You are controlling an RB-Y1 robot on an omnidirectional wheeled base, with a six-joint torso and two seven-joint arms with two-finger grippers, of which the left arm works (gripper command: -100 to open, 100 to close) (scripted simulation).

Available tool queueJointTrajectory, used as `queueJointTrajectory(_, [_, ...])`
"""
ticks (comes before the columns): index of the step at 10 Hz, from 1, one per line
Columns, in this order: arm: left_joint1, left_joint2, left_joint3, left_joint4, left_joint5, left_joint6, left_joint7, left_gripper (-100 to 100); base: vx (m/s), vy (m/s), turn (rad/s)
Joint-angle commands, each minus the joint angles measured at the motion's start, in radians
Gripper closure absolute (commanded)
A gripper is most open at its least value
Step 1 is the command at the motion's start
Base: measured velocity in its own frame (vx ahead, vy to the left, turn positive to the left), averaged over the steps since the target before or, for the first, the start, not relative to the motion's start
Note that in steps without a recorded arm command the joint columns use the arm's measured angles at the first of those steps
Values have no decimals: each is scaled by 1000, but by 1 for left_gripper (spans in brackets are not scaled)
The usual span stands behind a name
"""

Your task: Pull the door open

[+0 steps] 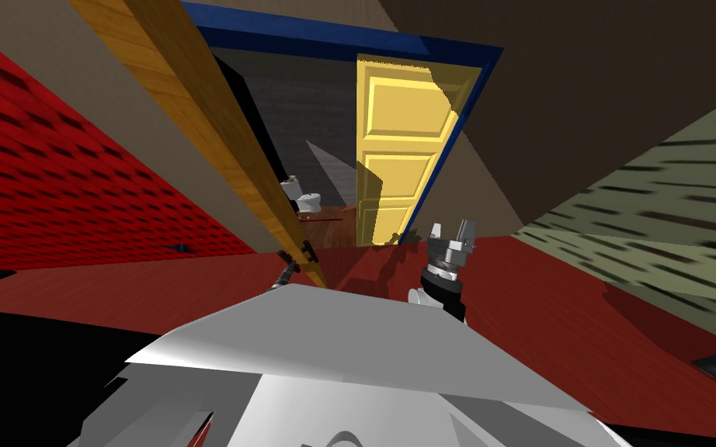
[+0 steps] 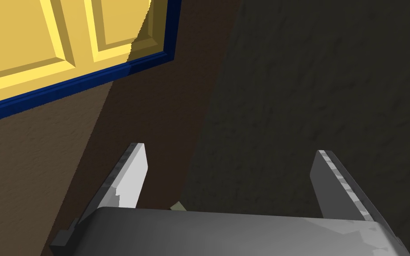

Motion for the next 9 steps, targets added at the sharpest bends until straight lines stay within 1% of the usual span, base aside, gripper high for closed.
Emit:
queueJointTrajectory(1, [-7,-11,-2,-9,9,6,35,100,0,0,0])
queueJointTrajectory(7, [-7,-11,-2,-9,9,6,35,100,0,-1,0])
queueJointTrajectory(8, [-1,2,-11,-7,7,4,36,100,-58,45,-30])
queueJointTrajectory(9, [-3,2,-15,-7,9,4,45,100,-81,86,-30])
